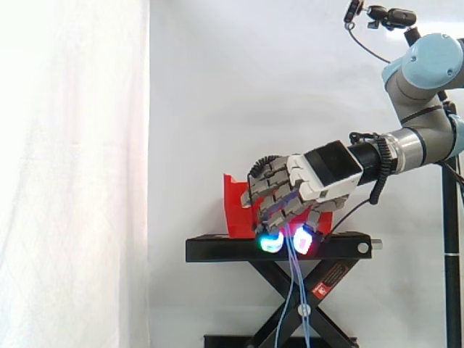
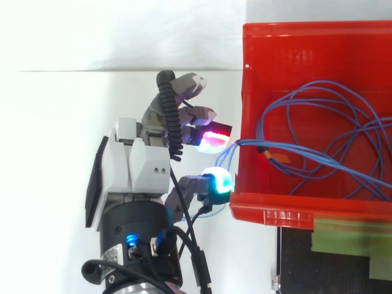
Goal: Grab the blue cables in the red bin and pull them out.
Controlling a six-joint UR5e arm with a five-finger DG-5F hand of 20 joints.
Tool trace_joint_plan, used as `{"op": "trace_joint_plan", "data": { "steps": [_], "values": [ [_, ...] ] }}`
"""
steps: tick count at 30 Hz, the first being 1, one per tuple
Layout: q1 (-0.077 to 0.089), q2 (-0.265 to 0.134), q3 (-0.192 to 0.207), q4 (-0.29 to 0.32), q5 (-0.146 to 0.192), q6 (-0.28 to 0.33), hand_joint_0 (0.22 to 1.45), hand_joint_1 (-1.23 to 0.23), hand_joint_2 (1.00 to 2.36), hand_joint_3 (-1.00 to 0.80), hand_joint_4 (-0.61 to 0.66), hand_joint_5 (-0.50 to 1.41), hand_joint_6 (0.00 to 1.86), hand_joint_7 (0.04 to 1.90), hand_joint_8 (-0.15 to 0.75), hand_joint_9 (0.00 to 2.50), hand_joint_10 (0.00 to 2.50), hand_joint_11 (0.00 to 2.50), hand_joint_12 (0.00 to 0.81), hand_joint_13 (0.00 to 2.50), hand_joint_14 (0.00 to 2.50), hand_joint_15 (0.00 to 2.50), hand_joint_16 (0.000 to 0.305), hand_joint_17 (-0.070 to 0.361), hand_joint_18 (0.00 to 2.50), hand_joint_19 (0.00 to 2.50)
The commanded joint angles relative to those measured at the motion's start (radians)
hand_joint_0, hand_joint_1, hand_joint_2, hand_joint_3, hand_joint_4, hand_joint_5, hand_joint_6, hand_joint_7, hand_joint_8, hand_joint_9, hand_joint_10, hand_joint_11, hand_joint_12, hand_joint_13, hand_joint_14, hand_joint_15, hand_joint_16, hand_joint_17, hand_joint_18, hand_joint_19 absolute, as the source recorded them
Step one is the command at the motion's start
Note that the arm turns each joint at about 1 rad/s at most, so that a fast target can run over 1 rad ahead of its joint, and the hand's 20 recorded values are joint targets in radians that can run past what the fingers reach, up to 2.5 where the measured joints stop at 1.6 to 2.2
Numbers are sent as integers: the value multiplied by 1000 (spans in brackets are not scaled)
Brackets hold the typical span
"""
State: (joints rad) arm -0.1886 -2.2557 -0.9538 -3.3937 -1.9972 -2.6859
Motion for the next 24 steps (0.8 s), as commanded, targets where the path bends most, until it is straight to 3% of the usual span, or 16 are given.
{"op": "trace_joint_plan", "data": {
  "steps": [1, 12, 24],
  "values": [
    [0, -1, 0, 4, 0, -1, 862, -1032, 1000, -1000, 75, 907, 2, 859, 247, 878, 20, 624, 333, 630, 14, 349, 45, 102, 548, 438],
    [3, -1, -3, 8, 0, -1, 869, -1046, 1000, -1000, 68, 911, 25, 889, 244, 886, 22, 629, 333, 635, 14, 357, 45, 101, 554, 439],
    [1, 1, -5, 13, -2, -1, 872, -1052, 1000, -1000, 58, 836, 506, 722, 246, 932, 20, 663, 334, 676, 15, 374, 44, 100, 599, 459]
  ]
}}
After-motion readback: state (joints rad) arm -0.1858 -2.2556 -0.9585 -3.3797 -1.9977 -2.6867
